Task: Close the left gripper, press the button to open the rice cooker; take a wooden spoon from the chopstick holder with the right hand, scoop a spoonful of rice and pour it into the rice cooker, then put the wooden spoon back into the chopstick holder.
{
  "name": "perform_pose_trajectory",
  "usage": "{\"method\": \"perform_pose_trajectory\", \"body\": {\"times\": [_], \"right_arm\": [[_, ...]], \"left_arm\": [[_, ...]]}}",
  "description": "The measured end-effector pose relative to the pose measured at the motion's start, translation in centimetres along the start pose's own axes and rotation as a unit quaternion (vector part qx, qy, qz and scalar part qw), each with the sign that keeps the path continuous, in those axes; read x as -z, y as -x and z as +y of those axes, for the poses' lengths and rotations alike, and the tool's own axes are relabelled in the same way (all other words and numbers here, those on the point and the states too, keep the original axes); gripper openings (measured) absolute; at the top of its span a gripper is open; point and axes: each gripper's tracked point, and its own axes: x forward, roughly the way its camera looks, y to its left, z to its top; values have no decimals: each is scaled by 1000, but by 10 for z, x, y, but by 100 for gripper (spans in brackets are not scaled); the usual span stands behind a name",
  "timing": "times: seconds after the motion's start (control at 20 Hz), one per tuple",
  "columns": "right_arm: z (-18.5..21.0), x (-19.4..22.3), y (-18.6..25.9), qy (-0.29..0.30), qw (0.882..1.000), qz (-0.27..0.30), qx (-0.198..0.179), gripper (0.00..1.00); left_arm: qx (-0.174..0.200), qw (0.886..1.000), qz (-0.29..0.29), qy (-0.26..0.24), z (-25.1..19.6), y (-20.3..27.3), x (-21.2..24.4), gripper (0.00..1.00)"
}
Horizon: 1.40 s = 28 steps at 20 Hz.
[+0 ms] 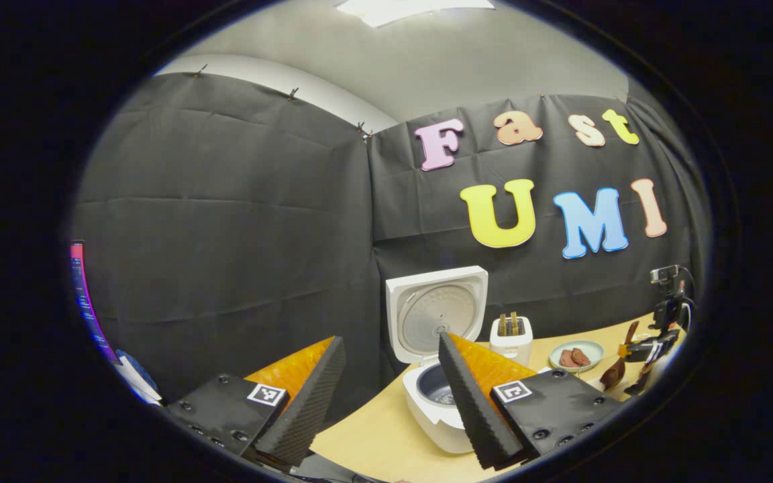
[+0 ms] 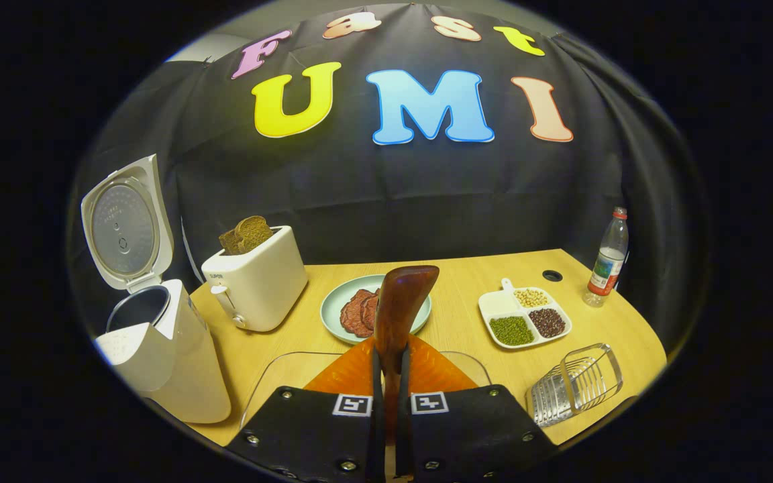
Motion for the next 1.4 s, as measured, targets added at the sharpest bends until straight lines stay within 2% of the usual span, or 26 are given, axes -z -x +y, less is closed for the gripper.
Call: {"method": "perform_pose_trajectory", "body": {"times": [0.35,0.6,0.8,0.85,1.0,1.2,1.25,1.3,1.4], "right_arm": [[23,11,6,-60,997,27,-30,7],[30,16,13,-130,989,47,-55,7],[12,19,18,-229,970,63,-59,7],[6,17,20,-249,965,61,-59,7],[-10,7,28,-292,953,57,-60,7],[-11,-24,42,-375,922,43,-88,7],[-8,-32,46,-388,916,40,-96,12],[-5,-38,50,-399,910,41,-105,7],[7,-54,58,-415,901,35,-122,6]], "left_arm": [[-2,1000,2,12,15,0,5,94],[-2,1000,0,20,18,3,3,95],[1,1000,-8,11,17,6,-4,96],[3,1000,-10,9,16,7,-6,94],[10,1000,-19,10,9,10,-13,94],[18,999,-29,15,7,12,-20,94],[19,999,-31,17,8,13,-20,95],[20,999,-32,20,9,13,-21,96],[20,999,-33,24,12,14,-18,98]]}}
